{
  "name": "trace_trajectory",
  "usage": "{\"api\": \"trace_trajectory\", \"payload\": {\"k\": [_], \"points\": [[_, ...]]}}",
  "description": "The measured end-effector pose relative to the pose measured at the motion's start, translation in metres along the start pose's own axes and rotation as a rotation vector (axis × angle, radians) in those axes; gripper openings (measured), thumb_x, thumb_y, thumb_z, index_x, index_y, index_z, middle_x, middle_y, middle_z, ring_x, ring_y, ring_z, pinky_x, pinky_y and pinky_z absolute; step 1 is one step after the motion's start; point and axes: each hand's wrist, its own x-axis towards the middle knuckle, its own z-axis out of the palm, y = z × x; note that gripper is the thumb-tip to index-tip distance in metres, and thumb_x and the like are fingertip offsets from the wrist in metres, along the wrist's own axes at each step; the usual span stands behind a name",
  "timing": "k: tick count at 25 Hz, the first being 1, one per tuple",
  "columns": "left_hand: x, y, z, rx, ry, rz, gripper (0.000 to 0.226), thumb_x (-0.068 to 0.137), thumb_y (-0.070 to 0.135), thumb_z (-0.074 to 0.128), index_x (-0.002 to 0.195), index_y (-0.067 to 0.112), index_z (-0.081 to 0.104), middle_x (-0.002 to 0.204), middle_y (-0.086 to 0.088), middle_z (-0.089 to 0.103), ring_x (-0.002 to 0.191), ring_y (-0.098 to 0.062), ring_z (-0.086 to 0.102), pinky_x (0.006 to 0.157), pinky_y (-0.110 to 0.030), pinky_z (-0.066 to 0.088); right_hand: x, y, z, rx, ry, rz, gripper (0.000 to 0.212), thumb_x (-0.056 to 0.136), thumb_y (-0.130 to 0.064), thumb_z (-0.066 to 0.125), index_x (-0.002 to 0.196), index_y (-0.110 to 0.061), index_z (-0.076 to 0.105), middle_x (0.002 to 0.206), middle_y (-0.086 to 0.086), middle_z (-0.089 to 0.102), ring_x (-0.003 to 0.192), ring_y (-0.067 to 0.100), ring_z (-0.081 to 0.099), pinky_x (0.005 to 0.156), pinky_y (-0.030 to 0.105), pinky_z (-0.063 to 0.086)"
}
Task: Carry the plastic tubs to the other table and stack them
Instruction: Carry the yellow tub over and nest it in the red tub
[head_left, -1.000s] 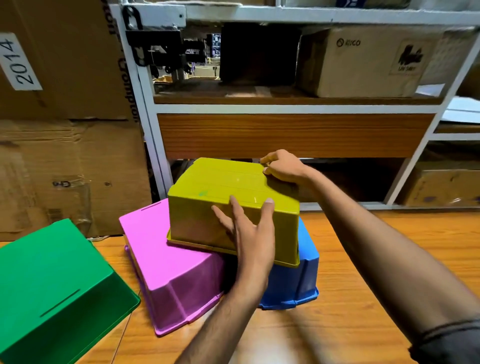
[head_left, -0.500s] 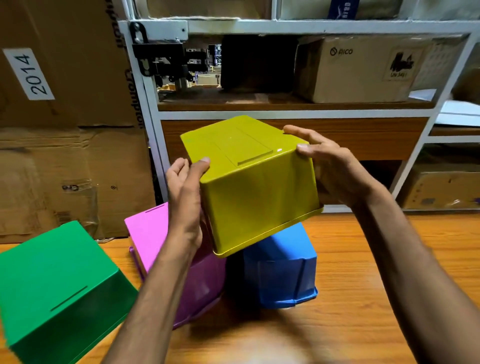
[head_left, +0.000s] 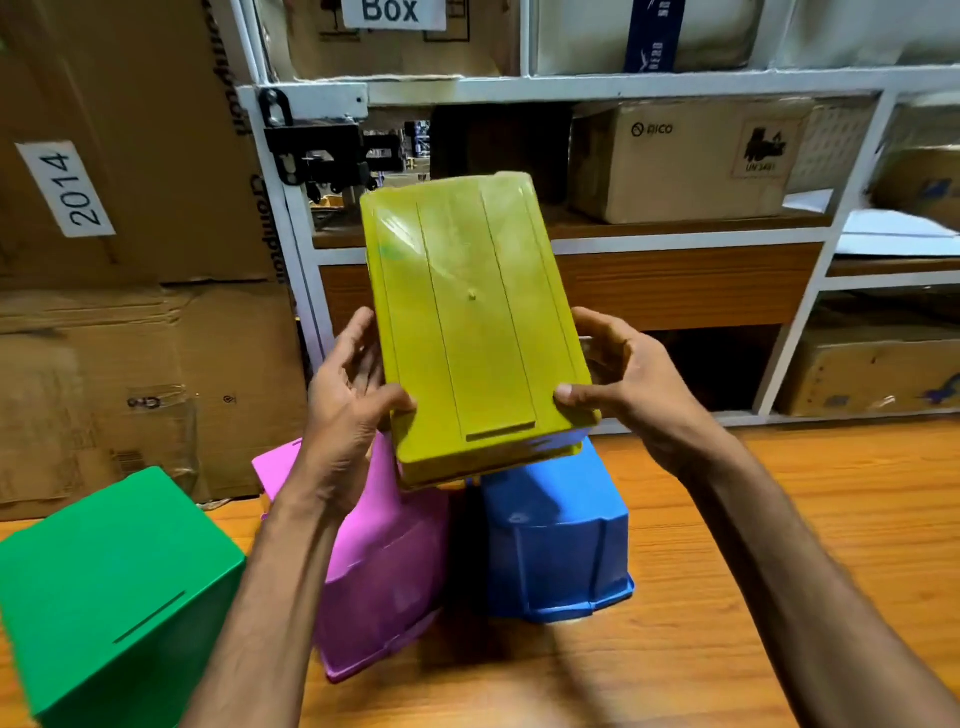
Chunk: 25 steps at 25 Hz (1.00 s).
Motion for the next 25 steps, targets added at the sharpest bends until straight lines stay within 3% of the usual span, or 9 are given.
{"api": "trace_trajectory", "payload": {"k": [2,5,7,10,13,15,19,22,25], "points": [[-0.001,0.0,-0.003,0.009,-0.038,0.019,0.092,0.074,-0.029,0.052,0.155,0.013,0.041,0.141,0.009,0.064,0.131,-0.004,0.059,0.095,-0.021,0.053,-0.002,0.0,0.004,-0.118,-0.048,-0.003,0.101,0.068,0.013,0.086,0.154,-0.019,0.044,0.136,-0.009,0.067,0.124,0.0,0.062,0.105,0.026,0.053],[0.002,0.0,-0.005,-0.111,-0.029,-0.003,0.067,0.08,-0.008,0.054,0.143,0.015,0.053,0.136,0.0,0.069,0.128,-0.013,0.061,0.101,-0.031,0.05,-0.005,0.006,0.011,-0.313,0.003,-0.071,0.106,0.063,0.007,0.091,0.152,-0.025,0.043,0.129,-0.029,0.054,0.114,-0.03,0.045,0.095,-0.002,0.038],[0.003,-0.002,-0.009,-0.18,0.008,-0.083,0.059,0.089,0.017,0.063,0.147,0.013,0.052,0.142,-0.006,0.065,0.136,-0.022,0.056,0.118,-0.043,0.038,-0.004,0.018,0.016,-0.283,0.067,-0.11,0.107,0.063,0.008,0.091,0.15,-0.031,0.044,0.14,-0.018,0.053,0.125,-0.016,0.051,0.101,0.012,0.047],[0.002,-0.003,-0.019,-0.263,0.049,-0.213,0.066,0.095,0.061,0.055,0.141,0.013,0.061,0.141,-0.009,0.065,0.136,-0.03,0.055,0.12,-0.052,0.036,-0.001,0.026,0.019,-0.154,0.145,-0.171,0.09,0.068,0.018,0.077,0.136,-0.038,0.058,0.149,-0.004,0.054,0.135,0.009,0.055,0.106,0.048,0.053],[0.003,0.003,-0.029,-0.373,0.117,-0.234,0.077,0.094,0.079,0.036,0.111,0.013,0.073,0.111,-0.009,0.071,0.106,-0.029,0.061,0.098,-0.047,0.052,-0.002,0.022,0.019,0.055,0.145,-0.204,0.062,0.075,0.026,0.056,0.123,-0.012,0.068,0.143,0.004,0.063,0.135,0.019,0.059,0.099,0.044,0.057],[0.004,0.003,-0.029,-0.368,0.118,-0.224,0.08,0.092,0.082,0.032,0.105,0.015,0.073,0.11,-0.01,0.069,0.103,-0.027,0.063,0.091,-0.045,0.057,-0.004,0.019,0.02,0.166,0.19,-0.192,0.039,0.08,0.011,0.057,0.115,0.0,0.068,0.13,0.009,0.071,0.127,0.028,0.065,0.091,0.045,0.058],[0.001,0.003,-0.023,-0.318,0.125,-0.244,0.089,0.09,0.085,0.028,0.121,0.012,0.068,0.122,-0.014,0.066,0.117,-0.034,0.061,0.101,-0.051,0.054,-0.001,0.007,0.023,0.376,0.312,-0.05,0.025,0.101,-0.021,0.06,0.122,-0.013,0.071,0.116,0.009,0.077,0.105,0.02,0.071,0.1,0.05,0.053],[0.003,0.0,-0.02,-0.283,0.076,-0.221,0.078,0.095,0.078,0.033,0.129,0.017,0.07,0.12,-0.012,0.071,0.113,-0.029,0.066,0.099,-0.049,0.054,0.003,0.005,0.021,0.305,0.328,-0.028,0.032,0.1,-0.03,0.064,0.127,-0.015,0.072,0.122,0.009,0.076,0.112,0.022,0.072,0.104,0.054,0.052],[0.002,-0.004,-0.014,-0.251,0.084,-0.185,0.037,0.105,0.043,0.045,0.096,0.032,0.079,0.097,0.003,0.074,0.091,-0.017,0.068,0.08,-0.036,0.062,0.007,0.016,0.014,0.297,0.159,-0.056,0.063,0.082,-0.037,0.083,0.139,-0.017,0.064,0.14,0.007,0.066,0.134,0.03,0.06,0.114,0.054,0.046]]}}
